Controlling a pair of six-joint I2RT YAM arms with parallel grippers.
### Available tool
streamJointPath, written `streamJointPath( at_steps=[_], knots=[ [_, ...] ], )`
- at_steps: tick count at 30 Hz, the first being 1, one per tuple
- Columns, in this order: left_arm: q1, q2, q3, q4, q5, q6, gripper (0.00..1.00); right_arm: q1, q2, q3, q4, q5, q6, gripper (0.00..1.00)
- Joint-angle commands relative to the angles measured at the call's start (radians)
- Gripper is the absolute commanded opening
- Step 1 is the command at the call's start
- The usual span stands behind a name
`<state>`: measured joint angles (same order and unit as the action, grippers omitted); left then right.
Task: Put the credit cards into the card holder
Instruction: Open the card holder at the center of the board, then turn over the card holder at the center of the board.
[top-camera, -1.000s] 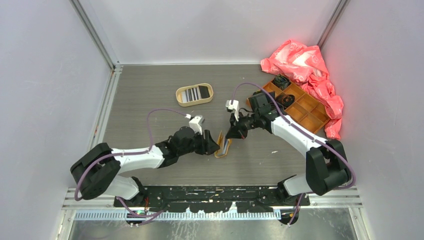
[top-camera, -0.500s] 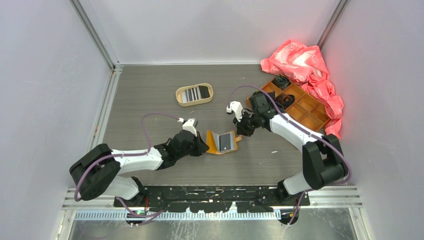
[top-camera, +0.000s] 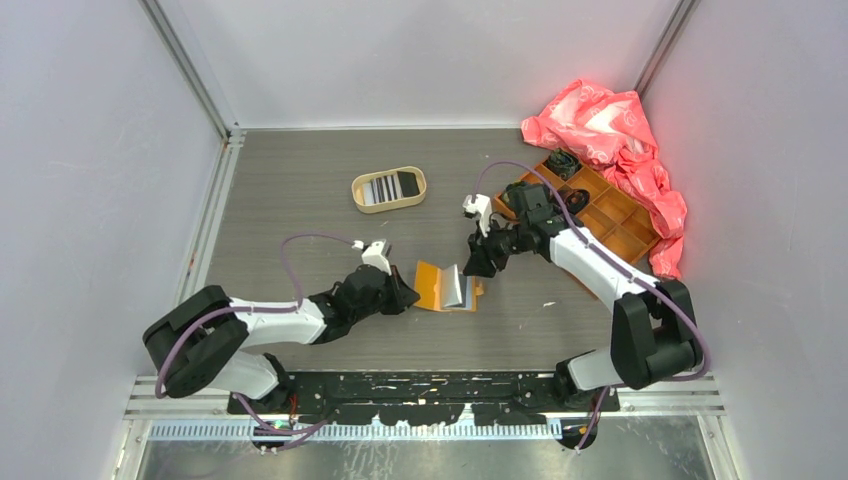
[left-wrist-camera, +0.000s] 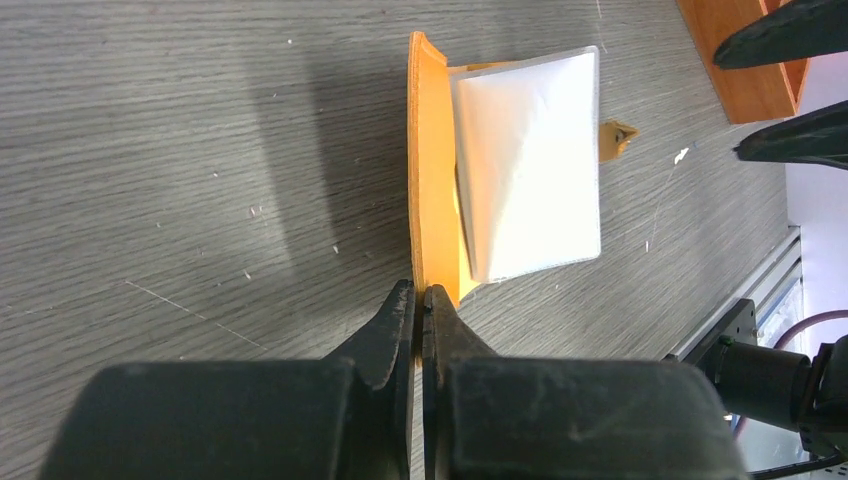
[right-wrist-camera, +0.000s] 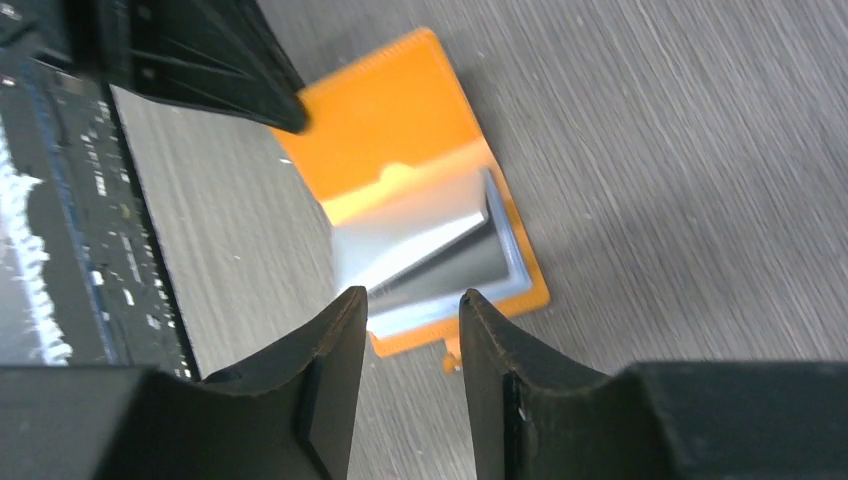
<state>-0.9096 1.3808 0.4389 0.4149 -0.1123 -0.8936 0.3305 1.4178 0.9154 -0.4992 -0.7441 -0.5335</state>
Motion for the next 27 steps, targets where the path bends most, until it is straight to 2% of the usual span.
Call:
streamJointPath(
  at_steps=[1,3,7,11,14,18,21,24,27],
  knots=[
    [-0.005,0.02,-0.021,0.111,-0.002,-0.021,0.0,0.006,-0.006,0.016,0.07,-0.107,0.111,0.43],
    [-0.005,0.023,-0.022,0.11,-0.005,-0.024,0.0,0.013,0.035,0.039,0.067,-0.007,0.152,0.41],
    [-0.005,0.023,-0.029,0.111,-0.012,-0.035,0.0,0.023,0.124,0.111,0.011,0.155,0.222,0.26],
    [-0.005,0.027,-0.035,0.122,-0.012,-0.043,0.0,0.044,0.16,0.133,-0.01,0.212,0.232,0.12],
    [-0.005,0.032,-0.033,0.128,-0.005,-0.045,0.0,0.074,0.186,0.137,-0.015,0.22,0.231,0.09],
    [-0.005,0.038,-0.031,0.134,0.0,-0.048,0.0,0.104,0.222,0.147,-0.023,0.196,0.25,0.09],
    [-0.005,0.047,-0.032,0.149,0.008,-0.054,0.0,0.113,0.255,0.158,-0.021,0.108,0.298,0.09],
    [-0.005,0.061,-0.035,0.184,0.027,-0.059,0.0,0.114,0.288,0.161,0.038,-0.112,0.451,0.09],
    [-0.004,0.066,-0.037,0.22,0.043,-0.056,0.01,0.126,0.312,0.136,0.158,-0.144,0.609,0.12]
  ],
)
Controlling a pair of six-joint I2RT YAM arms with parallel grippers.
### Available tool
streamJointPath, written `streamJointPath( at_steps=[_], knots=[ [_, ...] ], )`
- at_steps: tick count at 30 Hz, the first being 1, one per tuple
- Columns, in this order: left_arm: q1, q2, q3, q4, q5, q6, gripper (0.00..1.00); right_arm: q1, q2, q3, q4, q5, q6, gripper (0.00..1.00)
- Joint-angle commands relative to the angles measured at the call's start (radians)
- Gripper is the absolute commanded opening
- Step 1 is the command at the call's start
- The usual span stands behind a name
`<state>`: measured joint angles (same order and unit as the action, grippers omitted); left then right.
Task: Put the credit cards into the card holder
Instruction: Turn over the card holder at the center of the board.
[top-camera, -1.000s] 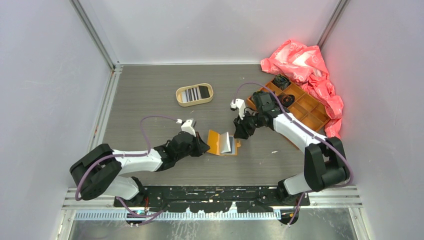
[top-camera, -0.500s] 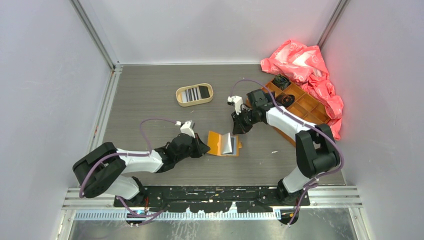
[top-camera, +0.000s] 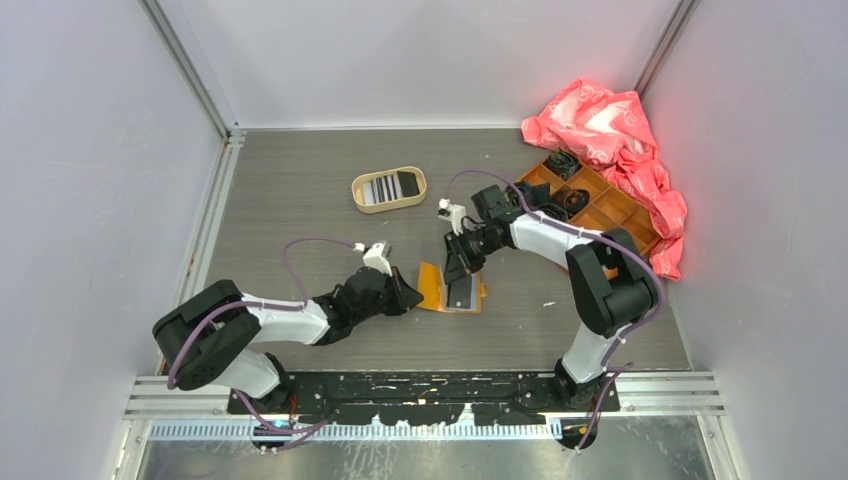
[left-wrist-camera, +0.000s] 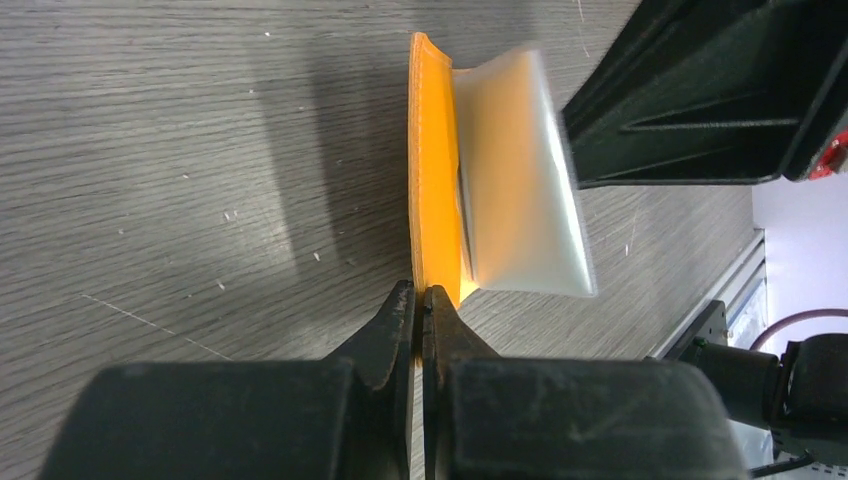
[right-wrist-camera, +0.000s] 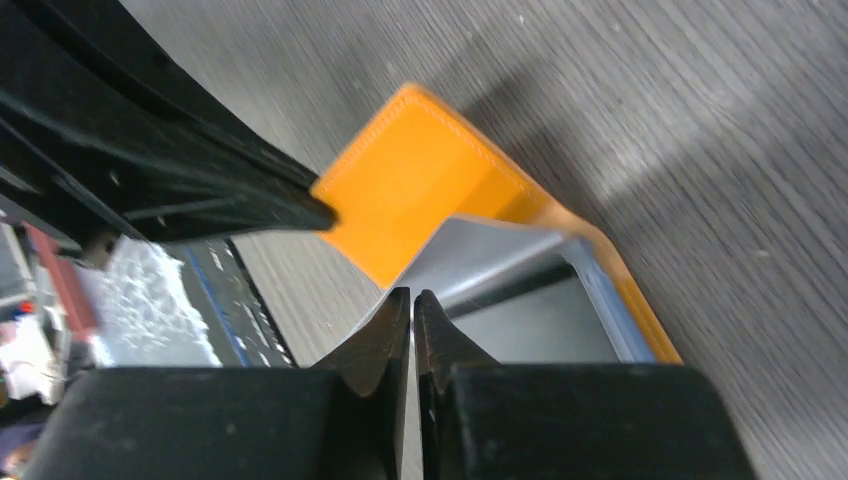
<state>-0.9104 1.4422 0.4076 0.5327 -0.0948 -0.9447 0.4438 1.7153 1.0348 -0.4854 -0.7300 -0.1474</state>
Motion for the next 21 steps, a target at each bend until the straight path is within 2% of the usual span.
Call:
streamJointPath(
  at_steps=[1,2,4,6,9,12,15,17,21],
  knots=[
    [-0.004,-0.005,-0.006,0.101,0.024,-0.003,0.06,0.017,0.029,0.016,0.149,-0.137,0.235,0.13],
    [-0.003,-0.017,-0.004,0.092,0.018,0.001,0.1,0.019,0.047,0.019,0.147,-0.114,0.243,0.13],
    [-0.004,-0.06,-0.004,0.047,-0.003,0.016,0.3,0.024,0.085,0.032,0.135,-0.074,0.258,0.14],
    [-0.004,-0.123,0.0,-0.025,-0.031,0.046,0.41,0.029,0.116,0.048,0.116,-0.04,0.265,0.15],
    [-0.003,-0.23,0.009,-0.173,-0.076,0.1,0.49,0.052,0.139,0.068,0.091,0.017,0.254,0.16],
    [-0.002,-0.33,0.024,-0.252,-0.065,0.137,0.52,0.066,0.149,0.077,0.076,0.043,0.236,0.16],
    [-0.003,-0.357,0.047,-0.209,0.053,0.149,0.5,0.069,0.152,0.096,0.05,0.043,0.215,0.16],
    [-0.004,-0.303,0.077,-0.161,0.146,0.142,0.43,0.069,0.148,0.105,0.032,0.038,0.196,0.17],
    [-0.005,-0.134,0.165,-0.112,0.258,0.135,0.18,0.07,0.124,0.125,-0.012,0.028,0.152,0.17]
  ],
)
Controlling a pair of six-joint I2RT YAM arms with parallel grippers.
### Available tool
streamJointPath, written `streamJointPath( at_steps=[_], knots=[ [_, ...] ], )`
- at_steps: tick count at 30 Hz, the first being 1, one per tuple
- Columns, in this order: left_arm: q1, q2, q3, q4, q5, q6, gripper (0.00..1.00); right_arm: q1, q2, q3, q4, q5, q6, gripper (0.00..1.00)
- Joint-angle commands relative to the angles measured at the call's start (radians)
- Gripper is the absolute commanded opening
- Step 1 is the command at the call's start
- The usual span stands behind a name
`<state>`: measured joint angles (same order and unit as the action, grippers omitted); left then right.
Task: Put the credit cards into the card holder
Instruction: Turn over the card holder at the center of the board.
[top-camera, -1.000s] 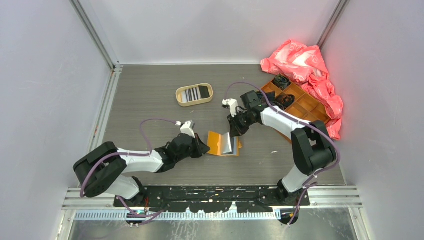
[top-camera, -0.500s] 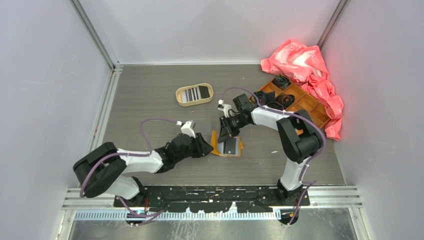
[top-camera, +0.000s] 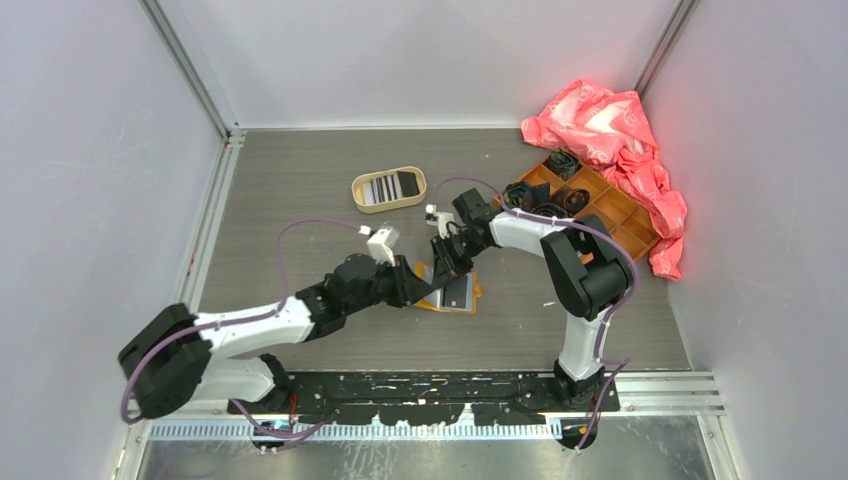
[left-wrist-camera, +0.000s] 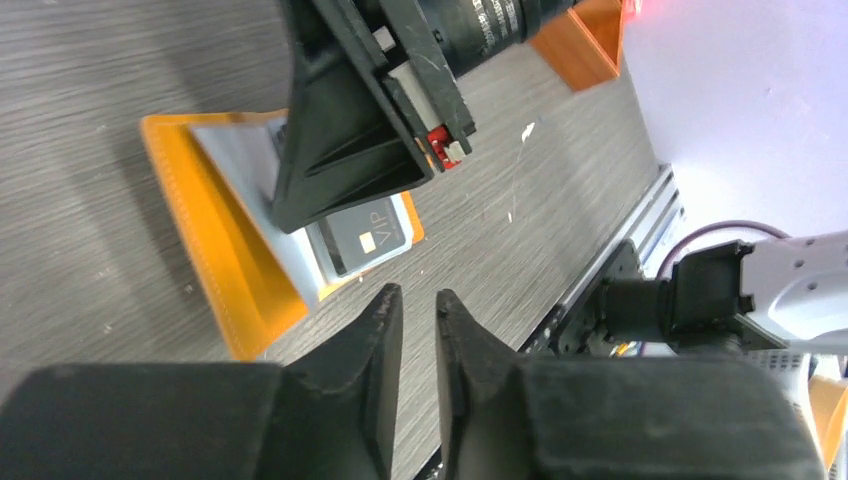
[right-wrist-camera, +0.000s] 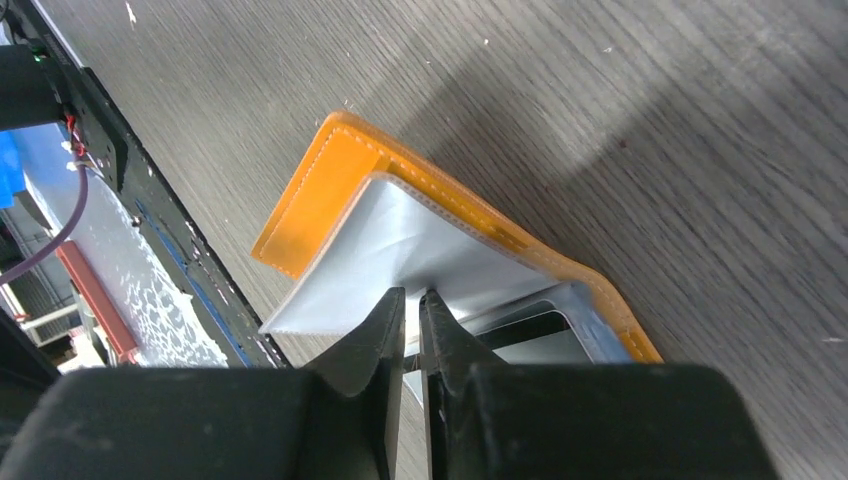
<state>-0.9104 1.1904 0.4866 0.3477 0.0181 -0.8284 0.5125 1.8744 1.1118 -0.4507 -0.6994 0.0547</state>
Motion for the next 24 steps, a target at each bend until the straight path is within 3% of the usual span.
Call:
streamJointPath(
  at_steps=[1,6,12,17,24],
  knots=[
    [-0.006,0.155,0.102,0.085,0.158,0.017,0.15,0.0,-0.041,0.05,-0.054,-0.002,-0.07,0.17],
    [-0.005,0.3,0.172,0.011,0.134,0.058,0.12,-0.005,-0.054,0.053,-0.083,0.005,-0.117,0.17],
    [-0.005,0.331,0.161,-0.096,0.01,0.101,0.11,-0.012,-0.074,0.083,-0.148,0.087,-0.177,0.17],
    [-0.004,0.355,0.121,-0.087,-0.011,0.1,0.12,-0.012,-0.14,0.08,-0.205,0.206,-0.247,0.19],
    [-0.003,0.399,0.11,-0.053,-0.025,0.072,0.12,-0.031,-0.127,0.112,-0.325,0.228,-0.318,0.23]
  ],
)
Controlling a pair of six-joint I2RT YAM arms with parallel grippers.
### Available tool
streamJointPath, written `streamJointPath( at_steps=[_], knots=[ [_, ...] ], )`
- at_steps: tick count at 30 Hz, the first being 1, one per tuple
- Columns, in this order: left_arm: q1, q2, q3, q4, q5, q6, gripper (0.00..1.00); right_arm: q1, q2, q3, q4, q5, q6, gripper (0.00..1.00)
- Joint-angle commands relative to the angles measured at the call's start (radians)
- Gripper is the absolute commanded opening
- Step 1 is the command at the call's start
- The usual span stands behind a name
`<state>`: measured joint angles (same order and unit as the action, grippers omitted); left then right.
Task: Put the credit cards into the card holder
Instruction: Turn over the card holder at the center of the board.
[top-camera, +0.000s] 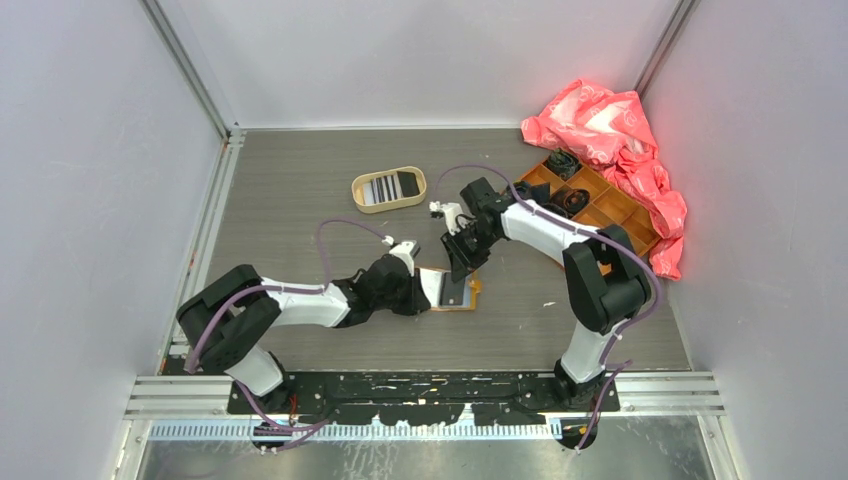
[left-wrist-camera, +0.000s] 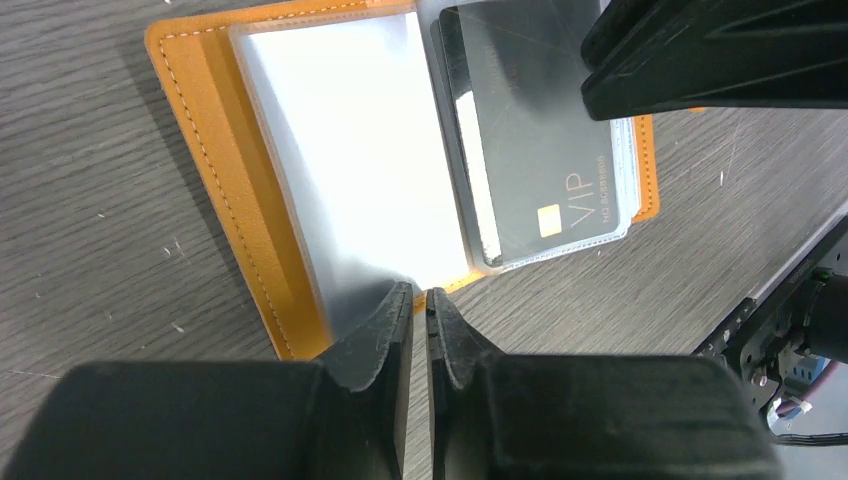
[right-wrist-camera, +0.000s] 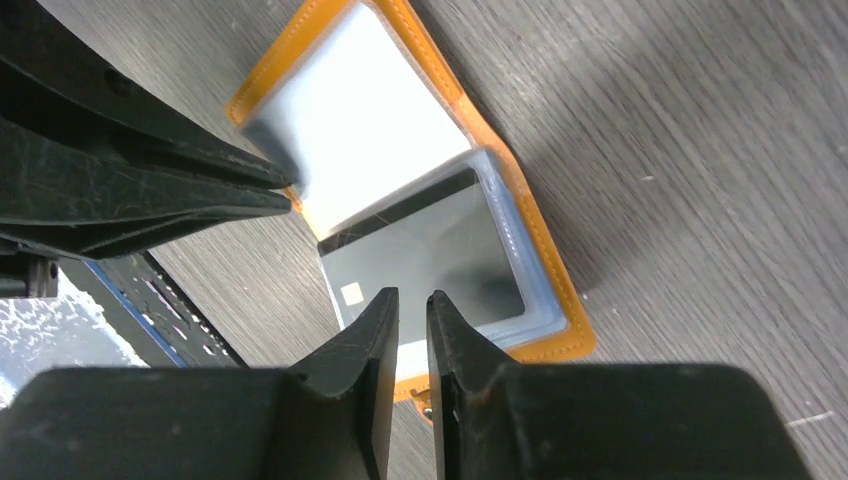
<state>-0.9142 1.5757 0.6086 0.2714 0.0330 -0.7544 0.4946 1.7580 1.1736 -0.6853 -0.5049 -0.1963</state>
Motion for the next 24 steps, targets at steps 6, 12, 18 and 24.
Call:
streamJointPath(
  at_steps=[6,12,18,24],
  knots=[
    [0.0,0.006,-0.046,0.054,-0.056,-0.037,0.12,-0.014,0.086,0.104,-0.18,0.02,-0.088,0.24],
    [0.0,0.002,-0.06,0.072,-0.05,-0.06,0.12,-0.016,0.078,0.117,-0.204,0.049,-0.094,0.25],
    [-0.001,0.013,-0.063,0.083,-0.039,-0.09,0.12,-0.025,0.121,0.142,-0.238,0.071,-0.076,0.34],
    [-0.004,0.017,-0.074,0.113,-0.038,-0.112,0.12,-0.031,0.17,0.155,-0.246,0.049,-0.052,0.36]
  ],
)
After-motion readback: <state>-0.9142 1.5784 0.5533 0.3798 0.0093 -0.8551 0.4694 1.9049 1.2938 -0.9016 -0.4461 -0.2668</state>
